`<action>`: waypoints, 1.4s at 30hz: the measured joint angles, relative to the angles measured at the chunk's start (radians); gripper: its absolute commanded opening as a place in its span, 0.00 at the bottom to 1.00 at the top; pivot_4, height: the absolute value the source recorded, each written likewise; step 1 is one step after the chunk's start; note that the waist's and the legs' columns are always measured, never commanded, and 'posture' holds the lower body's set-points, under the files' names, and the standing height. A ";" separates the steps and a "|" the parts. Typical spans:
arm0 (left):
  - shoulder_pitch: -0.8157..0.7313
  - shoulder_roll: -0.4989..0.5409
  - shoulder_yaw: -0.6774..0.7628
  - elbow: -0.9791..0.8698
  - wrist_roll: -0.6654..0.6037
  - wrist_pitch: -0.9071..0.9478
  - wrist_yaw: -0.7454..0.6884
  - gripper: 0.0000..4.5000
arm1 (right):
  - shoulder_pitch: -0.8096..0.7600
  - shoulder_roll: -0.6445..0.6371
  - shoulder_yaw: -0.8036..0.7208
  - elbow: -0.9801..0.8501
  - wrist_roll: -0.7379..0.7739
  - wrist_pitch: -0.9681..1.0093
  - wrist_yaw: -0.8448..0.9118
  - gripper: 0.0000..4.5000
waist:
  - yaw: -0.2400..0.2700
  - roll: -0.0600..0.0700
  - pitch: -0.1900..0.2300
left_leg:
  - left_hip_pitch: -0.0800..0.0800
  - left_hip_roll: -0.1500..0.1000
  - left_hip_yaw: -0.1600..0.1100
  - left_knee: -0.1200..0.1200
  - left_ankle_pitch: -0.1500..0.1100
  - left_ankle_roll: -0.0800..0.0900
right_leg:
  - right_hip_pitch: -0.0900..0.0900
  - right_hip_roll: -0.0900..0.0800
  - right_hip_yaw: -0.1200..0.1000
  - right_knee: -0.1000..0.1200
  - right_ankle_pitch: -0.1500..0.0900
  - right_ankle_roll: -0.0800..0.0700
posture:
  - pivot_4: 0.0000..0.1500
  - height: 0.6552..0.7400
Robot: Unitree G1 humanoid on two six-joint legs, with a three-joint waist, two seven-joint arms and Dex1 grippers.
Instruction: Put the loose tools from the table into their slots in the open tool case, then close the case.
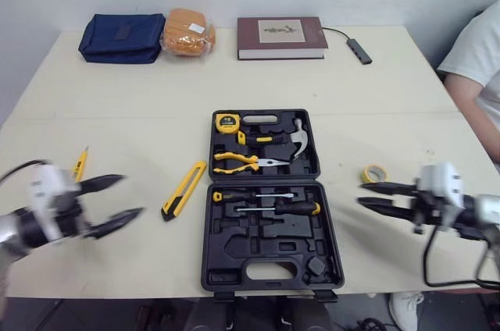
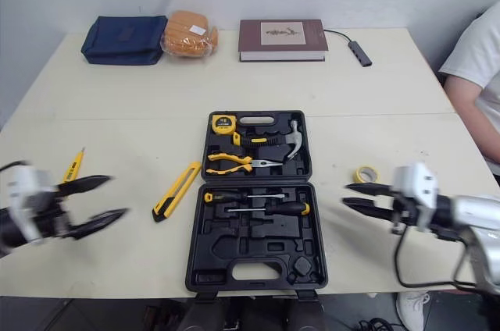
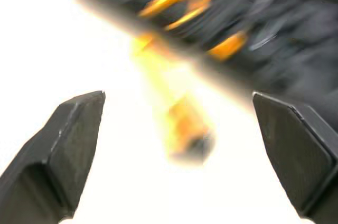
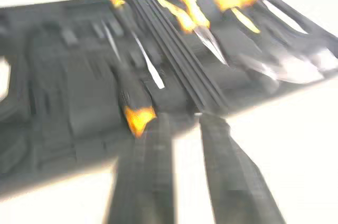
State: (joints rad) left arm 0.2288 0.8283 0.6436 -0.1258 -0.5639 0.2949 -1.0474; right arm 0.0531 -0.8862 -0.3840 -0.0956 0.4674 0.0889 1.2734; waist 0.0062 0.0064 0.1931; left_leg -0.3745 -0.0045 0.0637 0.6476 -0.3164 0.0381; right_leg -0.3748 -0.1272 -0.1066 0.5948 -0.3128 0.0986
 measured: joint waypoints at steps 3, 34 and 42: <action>0.058 -0.020 0.194 0.210 0.024 -0.103 0.048 1.00 | 0.136 -0.014 -0.206 0.152 -0.029 -0.108 0.000 0.86 | 0.012 -0.002 0.001 | 0.000 0.000 0.001 0.000 -0.006 -0.001 | 0.000 -0.001 0.001 -0.002 0.001 0.001 | 1.00 1.00; -0.100 0.102 0.214 0.570 0.050 -0.035 0.279 1.00 | 0.075 0.085 -0.244 0.262 0.067 -0.375 -0.259 0.99 | -0.033 0.002 0.001 | 0.005 0.001 0.005 -0.003 -0.004 -0.010 | -0.003 -0.003 0.002 0.007 0.000 -0.003 | 1.00 1.00; -0.182 0.164 0.092 0.356 0.007 0.368 0.359 1.00 | -0.071 0.103 -0.058 -0.095 0.218 -0.148 -0.285 0.99 | -0.028 -0.003 0.003 | 0.004 0.001 0.004 0.000 -0.003 -0.010 | -0.003 -0.003 0.002 0.010 0.001 -0.002 | 1.00 1.00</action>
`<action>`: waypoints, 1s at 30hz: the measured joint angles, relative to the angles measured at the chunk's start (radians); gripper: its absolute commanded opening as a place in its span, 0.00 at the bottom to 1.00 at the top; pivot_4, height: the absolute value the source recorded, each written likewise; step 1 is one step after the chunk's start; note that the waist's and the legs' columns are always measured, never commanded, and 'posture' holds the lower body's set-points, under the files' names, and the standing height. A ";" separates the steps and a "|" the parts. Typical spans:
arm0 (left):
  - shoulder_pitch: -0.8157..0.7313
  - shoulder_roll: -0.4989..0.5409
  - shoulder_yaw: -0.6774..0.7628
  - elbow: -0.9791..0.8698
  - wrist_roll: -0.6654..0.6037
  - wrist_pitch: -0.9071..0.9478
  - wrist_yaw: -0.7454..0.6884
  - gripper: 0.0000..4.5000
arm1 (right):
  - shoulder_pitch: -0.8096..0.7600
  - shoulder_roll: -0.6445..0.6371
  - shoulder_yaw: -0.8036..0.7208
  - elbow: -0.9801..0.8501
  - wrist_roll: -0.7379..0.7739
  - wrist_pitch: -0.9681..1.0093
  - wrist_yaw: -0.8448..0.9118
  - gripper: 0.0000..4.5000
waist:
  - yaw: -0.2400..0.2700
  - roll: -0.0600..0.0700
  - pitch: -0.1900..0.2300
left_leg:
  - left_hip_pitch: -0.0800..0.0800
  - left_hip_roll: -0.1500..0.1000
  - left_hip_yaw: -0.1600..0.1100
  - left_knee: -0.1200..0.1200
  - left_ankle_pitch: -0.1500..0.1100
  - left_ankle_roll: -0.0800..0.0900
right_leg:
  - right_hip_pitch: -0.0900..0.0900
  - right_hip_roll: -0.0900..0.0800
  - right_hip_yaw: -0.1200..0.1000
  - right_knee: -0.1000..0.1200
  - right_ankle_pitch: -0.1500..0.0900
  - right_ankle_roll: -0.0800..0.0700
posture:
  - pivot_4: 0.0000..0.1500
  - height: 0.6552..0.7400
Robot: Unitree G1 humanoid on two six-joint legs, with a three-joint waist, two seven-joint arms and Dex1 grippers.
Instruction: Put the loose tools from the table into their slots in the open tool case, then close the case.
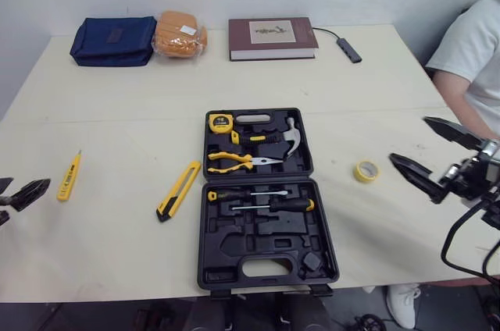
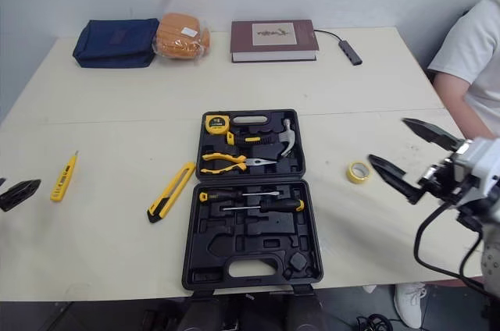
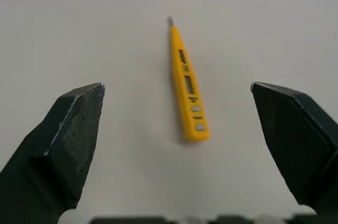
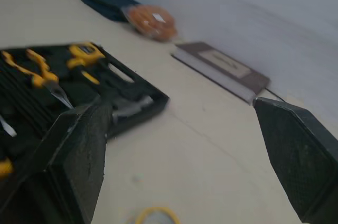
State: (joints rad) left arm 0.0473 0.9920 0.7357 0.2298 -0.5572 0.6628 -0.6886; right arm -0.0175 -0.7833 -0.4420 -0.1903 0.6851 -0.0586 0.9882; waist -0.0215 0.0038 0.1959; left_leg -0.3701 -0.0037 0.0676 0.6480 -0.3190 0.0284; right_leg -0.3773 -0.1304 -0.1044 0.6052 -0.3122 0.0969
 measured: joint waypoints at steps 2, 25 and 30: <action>-0.039 0.011 -0.051 -0.023 0.002 0.069 0.018 1.00 | -0.045 0.006 0.053 -0.063 0.032 0.043 0.007 0.99 | 0.003 0.000 0.000 | 0.000 0.000 0.000 -0.001 0.000 -0.001 | 0.000 0.000 0.000 0.000 0.000 0.000 | 1.00 1.00; -0.315 -0.065 -0.320 0.223 0.183 0.012 0.119 0.87 | -0.208 0.069 0.219 -0.272 0.124 0.247 -0.022 1.00 | 0.021 -0.005 0.001 | 0.001 -0.001 0.000 0.000 0.006 0.002 | -0.001 0.000 -0.002 0.005 0.000 0.000 | 1.00 1.00; -0.335 -0.080 -0.318 0.252 0.206 -0.002 0.128 0.42 | -0.199 0.061 0.237 -0.295 0.108 0.248 0.025 1.00 | 0.023 -0.005 0.001 | 0.001 -0.001 0.001 0.000 0.006 0.002 | -0.001 0.000 -0.002 0.005 0.000 0.000 | 1.00 1.00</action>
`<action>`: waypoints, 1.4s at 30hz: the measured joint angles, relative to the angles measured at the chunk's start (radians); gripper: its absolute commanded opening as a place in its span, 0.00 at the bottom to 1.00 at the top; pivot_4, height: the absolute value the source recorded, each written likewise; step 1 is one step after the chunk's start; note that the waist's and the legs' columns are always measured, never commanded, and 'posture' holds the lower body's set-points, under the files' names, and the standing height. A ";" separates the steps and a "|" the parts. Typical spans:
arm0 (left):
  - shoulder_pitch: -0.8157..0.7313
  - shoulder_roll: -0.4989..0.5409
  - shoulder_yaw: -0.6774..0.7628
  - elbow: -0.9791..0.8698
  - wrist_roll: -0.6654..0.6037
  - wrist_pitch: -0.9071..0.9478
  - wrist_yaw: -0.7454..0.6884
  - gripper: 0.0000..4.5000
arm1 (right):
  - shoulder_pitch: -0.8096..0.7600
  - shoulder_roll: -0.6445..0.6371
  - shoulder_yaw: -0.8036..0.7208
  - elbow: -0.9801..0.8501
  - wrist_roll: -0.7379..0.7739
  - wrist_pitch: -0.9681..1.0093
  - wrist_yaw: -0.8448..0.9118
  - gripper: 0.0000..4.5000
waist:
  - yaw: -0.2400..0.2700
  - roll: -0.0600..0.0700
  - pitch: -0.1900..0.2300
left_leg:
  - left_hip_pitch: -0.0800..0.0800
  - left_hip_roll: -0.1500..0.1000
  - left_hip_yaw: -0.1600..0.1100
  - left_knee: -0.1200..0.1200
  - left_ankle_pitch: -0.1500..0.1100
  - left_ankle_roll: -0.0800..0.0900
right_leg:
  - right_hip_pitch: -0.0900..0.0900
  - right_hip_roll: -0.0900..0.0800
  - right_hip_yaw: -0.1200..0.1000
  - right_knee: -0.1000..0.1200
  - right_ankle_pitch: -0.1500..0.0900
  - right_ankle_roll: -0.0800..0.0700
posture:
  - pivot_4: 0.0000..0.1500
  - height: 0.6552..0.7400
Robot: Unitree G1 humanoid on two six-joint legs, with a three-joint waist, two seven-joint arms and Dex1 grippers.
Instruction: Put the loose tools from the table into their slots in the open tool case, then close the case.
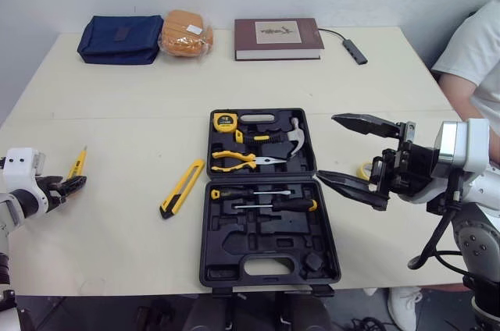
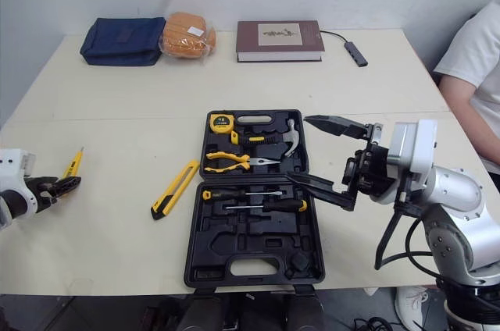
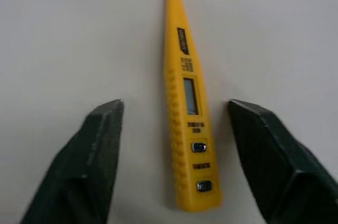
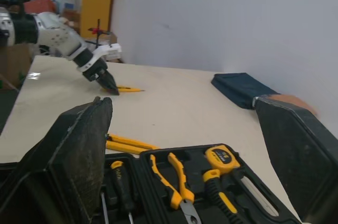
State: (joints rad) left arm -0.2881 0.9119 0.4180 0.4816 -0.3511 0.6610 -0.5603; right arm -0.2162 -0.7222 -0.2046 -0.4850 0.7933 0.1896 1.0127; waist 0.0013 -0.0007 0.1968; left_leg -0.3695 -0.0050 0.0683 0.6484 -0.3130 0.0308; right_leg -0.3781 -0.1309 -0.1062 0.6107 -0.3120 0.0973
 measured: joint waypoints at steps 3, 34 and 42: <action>-0.010 -0.010 0.017 0.022 0.000 -0.004 -0.001 0.16 | 0.009 0.001 0.000 0.001 -0.021 -0.013 0.005 1.00 | 0.006 0.000 0.000 | 0.000 0.000 0.000 0.000 0.001 0.003 | 0.000 0.000 0.000 0.001 0.000 0.000 | 1.00 1.00; -0.143 -0.057 -0.311 -0.654 -0.272 -0.047 -0.534 0.08 | 0.277 -0.093 -0.210 0.093 -0.125 -0.125 0.192 1.00 | 0.022 -0.007 0.002 | -0.002 0.000 0.000 0.002 0.002 0.004 | 0.002 0.002 -0.001 -0.004 0.002 0.003 | 1.00 1.00; -0.222 -0.038 -0.526 -0.804 -0.243 0.069 -0.569 0.08 | 0.309 -0.093 -0.218 0.080 -0.125 -0.120 0.183 1.00 | 0.024 -0.007 0.002 | -0.003 0.000 0.000 0.004 0.003 0.005 | 0.003 0.002 -0.001 -0.001 0.002 0.003 | 1.00 1.00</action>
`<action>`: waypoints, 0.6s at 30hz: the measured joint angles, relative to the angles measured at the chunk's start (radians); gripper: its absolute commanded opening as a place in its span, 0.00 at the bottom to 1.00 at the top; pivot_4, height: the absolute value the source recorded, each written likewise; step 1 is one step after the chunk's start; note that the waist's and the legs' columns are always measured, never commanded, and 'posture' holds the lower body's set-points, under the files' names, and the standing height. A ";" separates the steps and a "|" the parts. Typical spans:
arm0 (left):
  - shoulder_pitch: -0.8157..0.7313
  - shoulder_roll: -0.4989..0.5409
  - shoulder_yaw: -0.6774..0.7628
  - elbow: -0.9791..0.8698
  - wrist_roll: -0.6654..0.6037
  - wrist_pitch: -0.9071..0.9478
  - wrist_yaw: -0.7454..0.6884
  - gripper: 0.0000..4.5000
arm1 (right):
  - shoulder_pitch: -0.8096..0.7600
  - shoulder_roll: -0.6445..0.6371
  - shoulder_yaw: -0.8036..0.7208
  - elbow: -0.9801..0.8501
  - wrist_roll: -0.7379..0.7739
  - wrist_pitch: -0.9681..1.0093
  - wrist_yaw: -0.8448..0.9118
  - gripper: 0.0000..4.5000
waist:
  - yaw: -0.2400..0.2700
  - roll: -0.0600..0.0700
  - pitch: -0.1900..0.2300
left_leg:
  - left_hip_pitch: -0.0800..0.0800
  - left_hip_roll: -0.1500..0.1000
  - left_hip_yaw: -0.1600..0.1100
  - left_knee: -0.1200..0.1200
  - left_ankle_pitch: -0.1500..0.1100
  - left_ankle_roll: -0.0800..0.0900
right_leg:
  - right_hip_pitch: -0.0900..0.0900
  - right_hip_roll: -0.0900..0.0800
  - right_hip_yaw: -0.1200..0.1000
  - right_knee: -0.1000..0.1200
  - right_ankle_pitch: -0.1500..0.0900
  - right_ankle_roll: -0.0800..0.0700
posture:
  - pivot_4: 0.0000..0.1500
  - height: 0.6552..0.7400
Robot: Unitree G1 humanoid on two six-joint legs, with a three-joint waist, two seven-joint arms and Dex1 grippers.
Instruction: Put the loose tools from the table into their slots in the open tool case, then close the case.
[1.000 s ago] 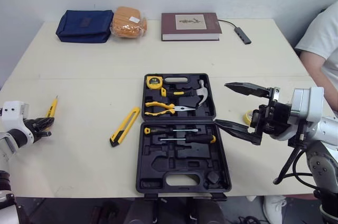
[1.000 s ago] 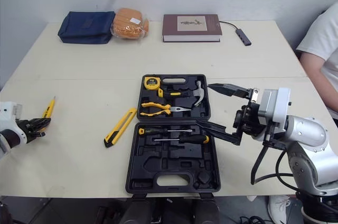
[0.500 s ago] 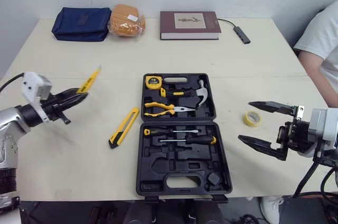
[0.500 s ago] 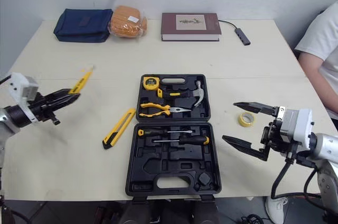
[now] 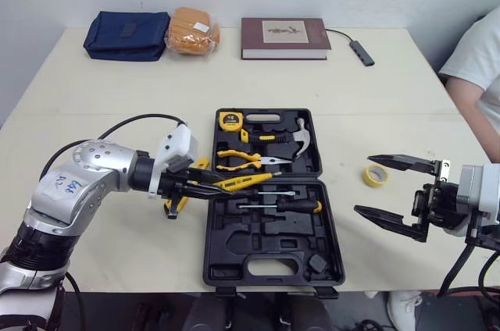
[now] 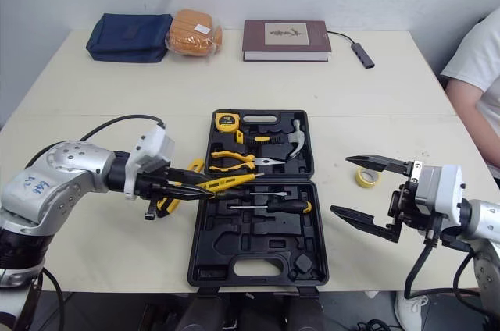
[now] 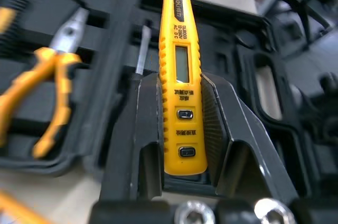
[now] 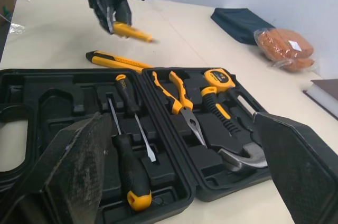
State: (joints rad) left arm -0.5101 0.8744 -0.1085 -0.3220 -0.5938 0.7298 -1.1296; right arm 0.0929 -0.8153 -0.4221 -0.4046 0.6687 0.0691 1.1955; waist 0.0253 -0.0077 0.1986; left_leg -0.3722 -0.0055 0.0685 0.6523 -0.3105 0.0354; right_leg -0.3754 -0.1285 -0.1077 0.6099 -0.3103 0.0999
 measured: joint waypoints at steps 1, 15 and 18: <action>-0.003 0.004 -0.013 -0.006 0.010 0.001 -0.004 0.08 | 0.007 0.000 -0.004 -0.003 0.000 0.000 -0.001 1.00 | -0.001 0.000 0.000 | 0.000 0.000 0.000 0.000 0.000 0.000 | 0.000 0.000 0.000 0.000 0.000 0.000 | 1.00 1.00; -0.110 0.048 -0.304 -0.173 0.213 0.133 0.036 0.08 | 0.161 0.001 -0.043 -0.132 0.041 0.068 -0.039 1.00 | 0.002 0.000 0.000 | 0.000 0.000 -0.001 0.001 0.000 0.000 | 0.000 0.000 0.000 -0.003 0.000 0.000 | 1.00 1.00; -0.114 0.048 -0.316 -0.167 0.255 0.126 0.044 0.08 | 0.181 0.001 -0.060 -0.136 0.041 0.069 -0.035 1.00 | 0.003 0.000 0.000 | 0.000 0.000 -0.001 0.001 0.000 0.000 | 0.001 0.000 0.000 -0.003 0.000 0.000 | 1.00 1.00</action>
State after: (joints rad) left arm -0.6237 0.9225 -0.4242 -0.4890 -0.3392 0.8562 -1.0853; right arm 0.2742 -0.8146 -0.4823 -0.5405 0.7097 0.1378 1.1600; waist 0.0279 -0.0076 0.1987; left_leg -0.3721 -0.0054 0.0678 0.6528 -0.3104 0.0356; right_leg -0.3749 -0.1281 -0.1073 0.6067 -0.3104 0.0999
